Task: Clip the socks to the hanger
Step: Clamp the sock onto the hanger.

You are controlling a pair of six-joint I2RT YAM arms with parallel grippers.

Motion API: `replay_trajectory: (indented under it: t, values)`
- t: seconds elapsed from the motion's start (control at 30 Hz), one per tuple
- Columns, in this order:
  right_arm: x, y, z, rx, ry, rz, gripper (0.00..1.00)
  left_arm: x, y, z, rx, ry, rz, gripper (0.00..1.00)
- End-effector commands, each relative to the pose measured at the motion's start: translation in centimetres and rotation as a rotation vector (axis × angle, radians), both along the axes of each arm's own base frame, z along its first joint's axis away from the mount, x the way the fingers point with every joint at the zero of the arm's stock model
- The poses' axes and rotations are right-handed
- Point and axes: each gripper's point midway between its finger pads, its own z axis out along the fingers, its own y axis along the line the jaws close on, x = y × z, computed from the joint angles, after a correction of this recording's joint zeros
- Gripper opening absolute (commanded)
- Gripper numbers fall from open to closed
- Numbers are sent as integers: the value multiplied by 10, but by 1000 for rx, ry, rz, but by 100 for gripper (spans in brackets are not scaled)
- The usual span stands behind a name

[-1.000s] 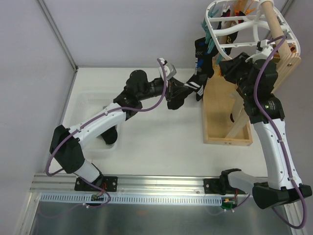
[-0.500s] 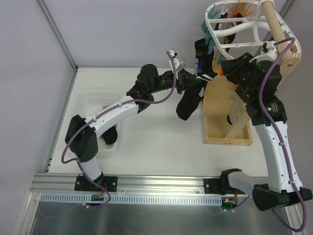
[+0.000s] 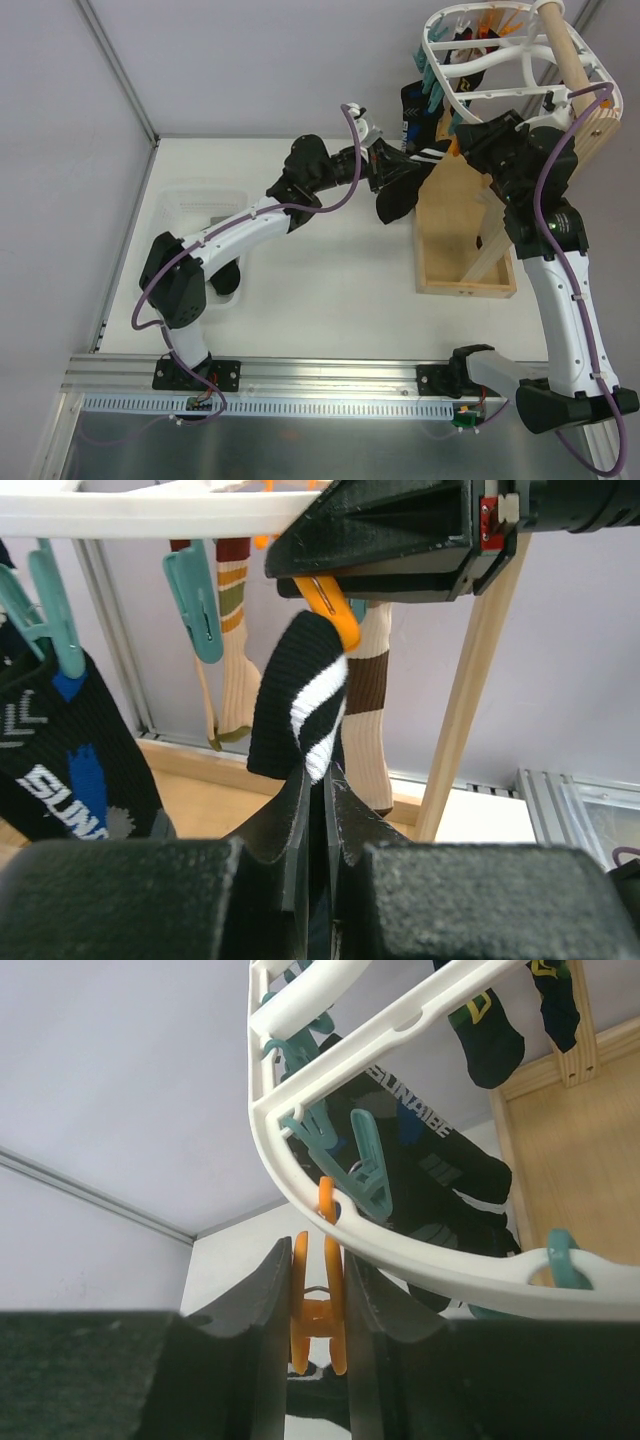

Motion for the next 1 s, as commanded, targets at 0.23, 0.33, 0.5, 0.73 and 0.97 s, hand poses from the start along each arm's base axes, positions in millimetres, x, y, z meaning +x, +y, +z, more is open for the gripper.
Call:
replay_trajectory:
  t: [0.23, 0.33, 0.5, 0.73, 0.97]
  values:
    - [-7, -11, 28, 101, -85, -58, 1, -6, -8, 25, -80, -73, -1, 0]
    - [-4, -8, 27, 109, -87, -47, 1, -5, -8, 27, -89, -69, 4, 0]
    - [-2, -8, 25, 111, -95, -45, 1, -13, -12, 34, -107, -57, -52, 0]
    - [-4, -8, 32, 118, -129, -41, 1, -28, -15, 35, -104, -27, -154, 0]
    - [0, -5, 30, 121, -134, -31, 1, -37, -17, 36, -118, -8, -208, 0]
